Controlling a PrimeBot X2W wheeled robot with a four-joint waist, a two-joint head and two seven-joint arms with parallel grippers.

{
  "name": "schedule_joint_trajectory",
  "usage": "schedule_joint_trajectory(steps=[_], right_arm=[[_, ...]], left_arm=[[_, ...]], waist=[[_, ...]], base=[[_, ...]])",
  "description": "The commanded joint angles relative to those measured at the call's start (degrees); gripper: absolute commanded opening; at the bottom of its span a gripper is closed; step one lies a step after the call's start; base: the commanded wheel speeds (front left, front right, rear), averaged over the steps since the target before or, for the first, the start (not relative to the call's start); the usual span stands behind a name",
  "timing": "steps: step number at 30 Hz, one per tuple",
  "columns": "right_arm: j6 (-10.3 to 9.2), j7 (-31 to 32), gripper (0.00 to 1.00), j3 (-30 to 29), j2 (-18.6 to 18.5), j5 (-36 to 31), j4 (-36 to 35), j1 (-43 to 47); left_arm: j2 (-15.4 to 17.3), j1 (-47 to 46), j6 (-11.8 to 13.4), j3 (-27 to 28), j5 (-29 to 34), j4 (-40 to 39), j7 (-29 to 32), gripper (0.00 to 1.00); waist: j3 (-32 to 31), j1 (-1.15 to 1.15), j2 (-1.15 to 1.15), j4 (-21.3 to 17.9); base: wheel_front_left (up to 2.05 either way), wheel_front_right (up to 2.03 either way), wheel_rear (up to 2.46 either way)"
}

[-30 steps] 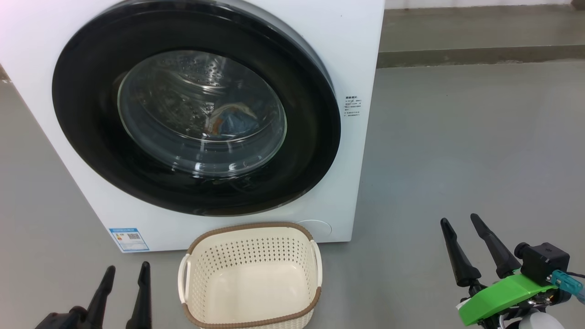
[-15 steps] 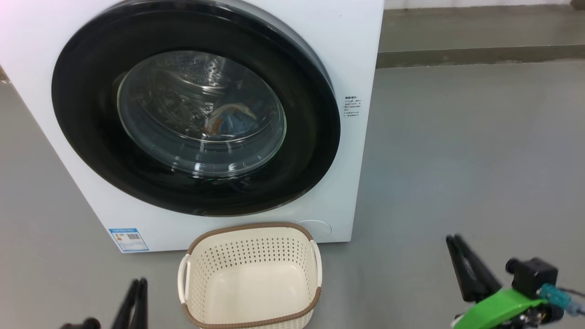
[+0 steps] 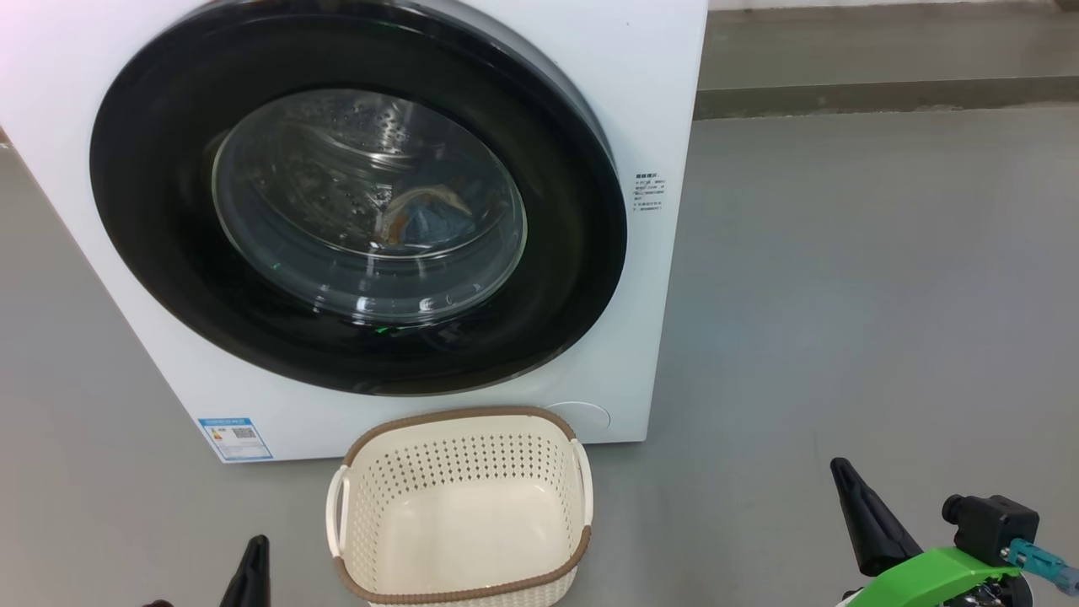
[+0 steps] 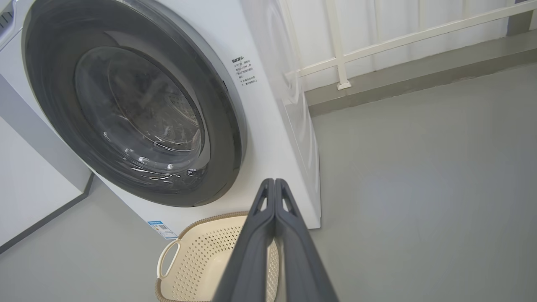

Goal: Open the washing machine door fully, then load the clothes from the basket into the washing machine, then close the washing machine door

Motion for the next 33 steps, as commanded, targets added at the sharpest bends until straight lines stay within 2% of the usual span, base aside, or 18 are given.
schedule_joint_trajectory(steps=[1,33], right_arm=[[-0.01,0.2,0.00,-0.7,-0.3,1.5,-1.7,-2.0],[-0.05,5.8,0.00,-4.2,2.1,19.2,-3.0,-2.2]], left_arm=[[0.6,-2.3,0.0,1.0,-1.3,-1.1,0.3,0.00],[-0.6,-5.2,0.0,4.1,-18.9,0.3,5.8,0.00]], waist=[[0.0,-0.01,0.00,0.0],[1.3,-0.01,0.00,-0.3]], base=[[0.00,0.00,0.00],[0.00,0.00,0.00]])
